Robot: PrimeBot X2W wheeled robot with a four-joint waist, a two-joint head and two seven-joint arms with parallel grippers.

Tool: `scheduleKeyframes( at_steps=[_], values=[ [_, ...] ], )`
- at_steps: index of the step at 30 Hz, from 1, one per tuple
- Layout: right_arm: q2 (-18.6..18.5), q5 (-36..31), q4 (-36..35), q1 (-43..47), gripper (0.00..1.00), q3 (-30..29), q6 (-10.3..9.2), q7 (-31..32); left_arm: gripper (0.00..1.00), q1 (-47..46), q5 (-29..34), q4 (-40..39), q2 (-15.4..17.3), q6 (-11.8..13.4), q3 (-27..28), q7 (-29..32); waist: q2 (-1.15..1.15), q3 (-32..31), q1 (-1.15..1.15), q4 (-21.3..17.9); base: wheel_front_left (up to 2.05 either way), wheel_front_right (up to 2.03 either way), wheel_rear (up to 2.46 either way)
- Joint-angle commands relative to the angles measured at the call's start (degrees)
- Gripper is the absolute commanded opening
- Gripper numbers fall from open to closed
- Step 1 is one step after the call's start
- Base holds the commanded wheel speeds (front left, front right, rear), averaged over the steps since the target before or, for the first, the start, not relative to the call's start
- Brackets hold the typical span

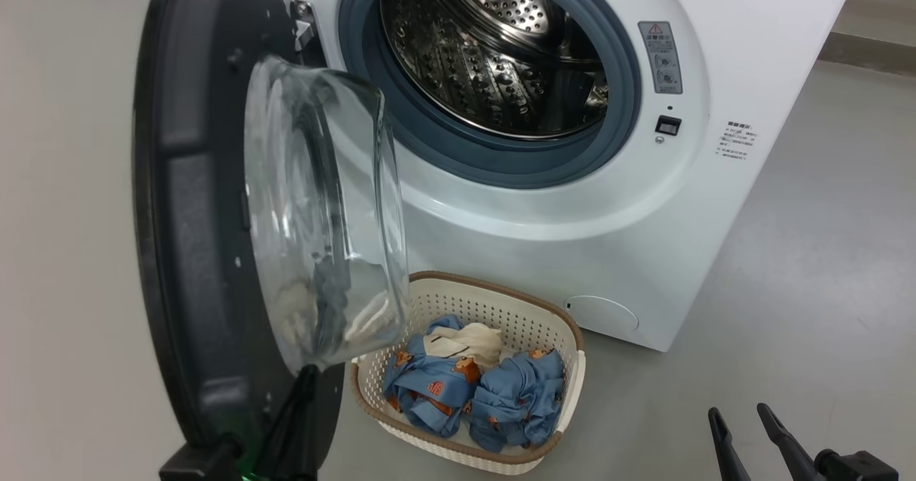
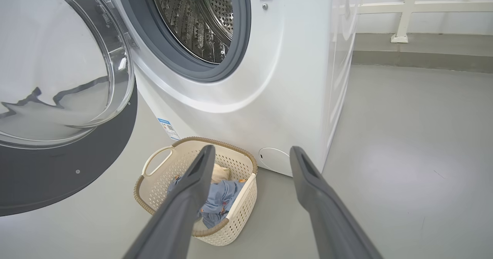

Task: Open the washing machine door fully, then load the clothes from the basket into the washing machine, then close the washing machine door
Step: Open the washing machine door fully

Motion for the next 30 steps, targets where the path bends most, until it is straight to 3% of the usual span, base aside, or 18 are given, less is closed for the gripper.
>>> scheduleKeyframes(
  at_steps=[1, 30],
  values=[
    [-1.13, -0.13, -1.39, -2.27, 1.0, 1.55, 0.1, -0.7, 0.0, -3.6, -0.14, -0.72, 1.25, 0.75, 4.12, -0.39, 0.0, 0.03, 0.0, 0.03, 0.0, 0.0, 0.0],
    [-1.54, -0.09, -1.3, -3.8, 1.0, 2.18, 0.1, -0.7, 0.0, -5.5, -2.37, 1.08, 3.86, 5.23, 13.79, -1.83, 0.0, 1.68, 0.0, 0.14, 0.0, 0.0, 0.0]
  ],
)
